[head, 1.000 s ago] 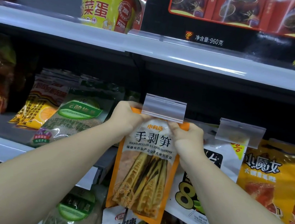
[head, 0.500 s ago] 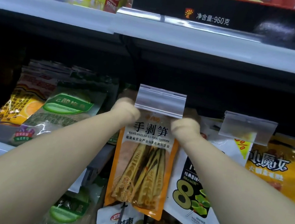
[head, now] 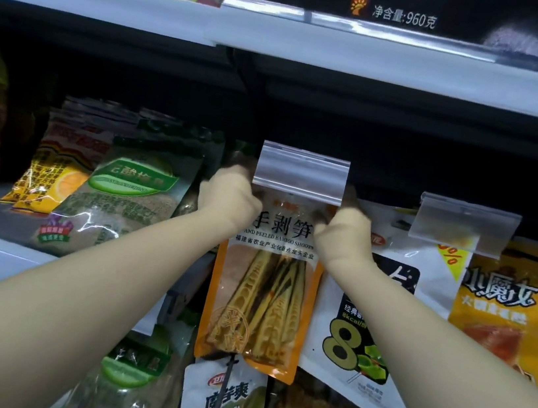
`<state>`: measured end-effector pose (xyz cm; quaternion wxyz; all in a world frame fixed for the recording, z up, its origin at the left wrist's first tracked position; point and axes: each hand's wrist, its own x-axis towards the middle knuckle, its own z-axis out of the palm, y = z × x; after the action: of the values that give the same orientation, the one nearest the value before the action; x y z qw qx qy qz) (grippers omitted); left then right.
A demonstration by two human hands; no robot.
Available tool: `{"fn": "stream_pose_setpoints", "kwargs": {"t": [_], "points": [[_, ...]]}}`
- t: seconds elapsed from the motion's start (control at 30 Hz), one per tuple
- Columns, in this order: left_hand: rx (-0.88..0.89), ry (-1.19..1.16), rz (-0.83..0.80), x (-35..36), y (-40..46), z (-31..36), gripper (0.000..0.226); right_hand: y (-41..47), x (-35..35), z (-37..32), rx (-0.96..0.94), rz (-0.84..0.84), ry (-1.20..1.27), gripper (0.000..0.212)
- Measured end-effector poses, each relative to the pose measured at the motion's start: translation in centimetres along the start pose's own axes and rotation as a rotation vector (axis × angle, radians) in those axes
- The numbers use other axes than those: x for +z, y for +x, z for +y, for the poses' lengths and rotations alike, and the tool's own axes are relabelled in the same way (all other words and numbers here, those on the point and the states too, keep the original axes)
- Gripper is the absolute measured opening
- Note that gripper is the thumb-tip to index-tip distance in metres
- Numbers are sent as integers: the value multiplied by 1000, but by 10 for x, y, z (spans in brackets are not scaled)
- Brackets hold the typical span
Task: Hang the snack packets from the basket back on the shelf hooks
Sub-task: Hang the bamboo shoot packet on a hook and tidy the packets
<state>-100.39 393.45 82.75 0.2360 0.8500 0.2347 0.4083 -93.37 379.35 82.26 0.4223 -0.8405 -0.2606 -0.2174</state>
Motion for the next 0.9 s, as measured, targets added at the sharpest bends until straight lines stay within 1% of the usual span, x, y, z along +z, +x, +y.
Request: {"fn": "stream_pose_setpoints", "kwargs": {"t": [0.03,0.13,0.2,0.23,0.3,0.4,0.47,0.53,0.63,0.7,0.77,0.87,0.9], "points": [[26,21,20,-3,-5,0,19,-7,-3,0,-25,4,19,39],[96,168,54,-9,-21,1,36,-22,-7,-1,-24,-29,-73,31],[153,210,84,-10,-35,0,43,-31,-7,1,-62,-22,-139,37],[192,174,98,-10,-43,0,45,-37,-6,3,-114,8,-145,40],[264,3,117,-5,-60,-6,46,-49,-6,8,-209,62,-115,46],[306,-316,112,4,-89,-10,42,-70,-6,14,-212,75,-18,50],[250,-475,85,11,-114,-14,37,-89,-4,21,-166,88,64,48],[154,-555,42,25,-137,-24,37,-111,1,32,-65,46,97,50],[22,-539,-14,50,-161,-49,47,-134,15,53,76,-58,85,55],[-88,-495,-46,63,-168,-65,60,-139,23,61,149,-94,83,58],[-161,-443,-73,70,-167,-78,75,-138,30,63,199,-119,92,60],[-132,-444,-160,77,-156,-91,90,-133,43,61,222,-130,125,63],[-114,-449,-199,80,-152,-93,93,-130,49,61,219,-125,138,67]]}}
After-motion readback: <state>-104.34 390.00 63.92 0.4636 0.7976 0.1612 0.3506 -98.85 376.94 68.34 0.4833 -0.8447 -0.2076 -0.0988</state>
